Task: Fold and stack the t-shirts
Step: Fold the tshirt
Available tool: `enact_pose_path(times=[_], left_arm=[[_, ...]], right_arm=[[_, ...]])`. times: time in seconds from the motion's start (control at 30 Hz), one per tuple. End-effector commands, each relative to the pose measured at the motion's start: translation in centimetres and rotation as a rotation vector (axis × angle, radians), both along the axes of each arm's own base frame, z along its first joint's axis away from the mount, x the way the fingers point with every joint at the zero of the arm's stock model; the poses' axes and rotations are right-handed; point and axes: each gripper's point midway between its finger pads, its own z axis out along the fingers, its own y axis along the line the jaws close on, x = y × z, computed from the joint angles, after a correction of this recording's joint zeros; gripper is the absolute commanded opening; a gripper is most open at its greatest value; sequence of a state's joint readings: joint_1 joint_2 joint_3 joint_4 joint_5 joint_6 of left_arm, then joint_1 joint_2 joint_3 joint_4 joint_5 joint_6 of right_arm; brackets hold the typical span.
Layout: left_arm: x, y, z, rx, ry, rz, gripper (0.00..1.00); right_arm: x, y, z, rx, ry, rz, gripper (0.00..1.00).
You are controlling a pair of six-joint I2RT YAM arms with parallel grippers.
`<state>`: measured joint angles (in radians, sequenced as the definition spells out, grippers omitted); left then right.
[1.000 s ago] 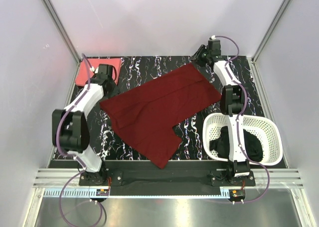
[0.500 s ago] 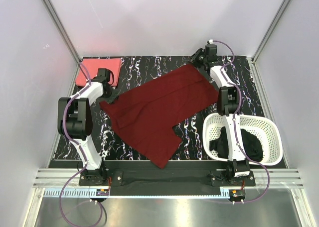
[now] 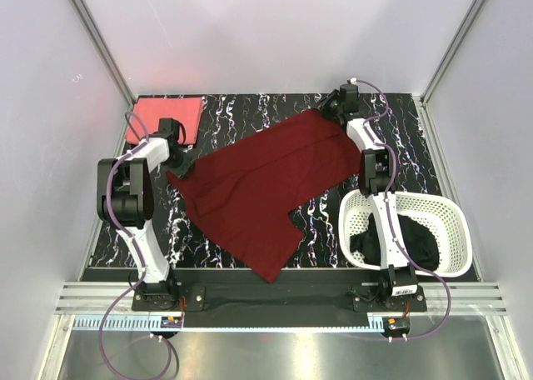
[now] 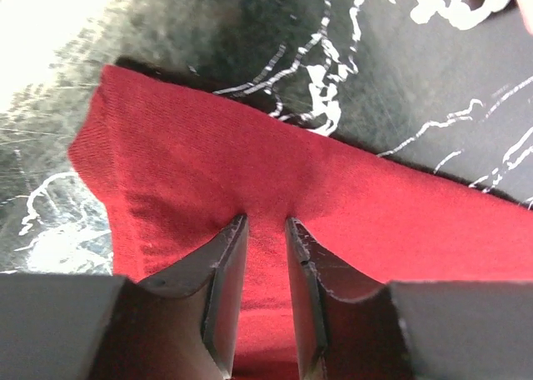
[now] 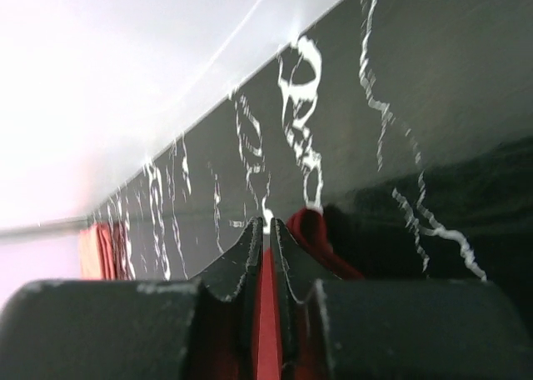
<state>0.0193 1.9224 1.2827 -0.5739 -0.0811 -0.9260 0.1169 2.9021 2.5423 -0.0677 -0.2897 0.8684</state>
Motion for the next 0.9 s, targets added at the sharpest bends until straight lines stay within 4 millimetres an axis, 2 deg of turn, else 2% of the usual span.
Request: enact_pose_path(times=[0.0,0.07,0.1,0.17,0.23,0.27,0.33,0.37,0.4,0.43,0.47,0.5,0.53,0.57,0.6,0.63,0.67,0.7,0.73,0.77,0.83,0.87], left_arm=[[-2.5,3.1,-2.5,0.041,0.125,0.099,0.33],[-2.7,3.8,-3.1,0.047,0.159,0.091,0.29],[-1.8,4.4,-2.8,0.045,0.146,0.092,0.25],[-1.7,5.1,-3.1,0.057,0.168,0.079,0.29],[-0.5,5.8,-2.3,0.066,0.138,0.068,0.3],[-0.3,6.0,-1.9,0.077,0.131,0.044,0.31],[0.3,5.9,-0.9,0.091,0.1,-0.021,0.36],[0.8,5.8,0.2,0.095,0.06,-0.039,0.4],[1.0,5.2,0.9,0.091,0.035,-0.066,0.44],[0.5,4.9,1.1,0.095,0.028,-0.108,0.51],[0.5,4.6,1.6,0.101,0.009,-0.129,0.54],[0.4,3.9,3.3,0.122,-0.031,-0.157,0.57],[0.1,3.7,4.0,0.142,-0.042,-0.189,0.62],[-0.8,3.0,4.2,0.154,-0.041,-0.218,0.64],[-1.1,2.6,5.8,0.169,-0.081,-0.237,0.64],[-1.5,2.3,6.7,0.183,-0.1,-0.271,0.66],[-2.6,1.9,6.6,0.187,-0.095,-0.299,0.67],[-3.0,1.2,7.2,0.19,-0.116,-0.337,0.68],[-3.8,1.4,8.9,0.216,-0.14,-0.363,0.68],[-4.4,0.6,9.6,0.229,-0.151,-0.4,0.69],[-5.6,-0.8,11.6,0.228,-0.203,-0.496,0.69],[-6.0,-2.0,12.4,0.221,-0.232,-0.544,0.69]], right_arm=[[2.3,-2.6,0.6,0.003,-0.053,-0.137,0.14],[2.8,-3.3,1.0,0.022,-0.055,-0.181,0.14],[3.3,-3.2,1.8,0.045,-0.088,-0.18,0.14],[3.4,-2.1,3.3,0.095,-0.112,-0.152,0.14],[3.0,-0.7,4.8,0.103,-0.128,-0.1,0.17],[2.7,-0.5,6.5,0.1,-0.139,-0.086,0.19],[1.9,0.2,7.9,0.089,-0.127,-0.043,0.26],[1.4,0.3,10.3,0.086,-0.137,-0.033,0.29],[0.7,0.4,10.6,0.059,-0.108,-0.014,0.3],[0.0,1.1,11.8,0.049,-0.106,0.015,0.32],[-0.9,1.2,14.9,0.034,-0.124,0.028,0.36],[-2.1,1.4,14.6,-0.008,-0.071,0.047,0.37],[-3.2,1.9,15.6,-0.024,-0.056,0.064,0.38],[-5.2,2.1,16.9,-0.037,-0.008,0.08,0.41],[-6.4,2.4,17.2,-0.054,0.021,0.096,0.41],[-7.7,2.8,17.7,-0.059,0.042,0.123,0.42],[-10.1,4.4,18.7,-0.072,0.062,0.17,0.44],[-11.8,5.1,18.8,-0.108,0.07,0.215,0.45],[-13.3,6.1,19.0,-0.122,0.078,0.248,0.47],[-16.1,7.7,19.4,-0.13,0.095,0.296,0.48],[-18.9,9.2,19.5,-0.119,0.123,0.358,0.5],[-21.2,10.4,19.4,-0.116,0.16,0.404,0.5]])
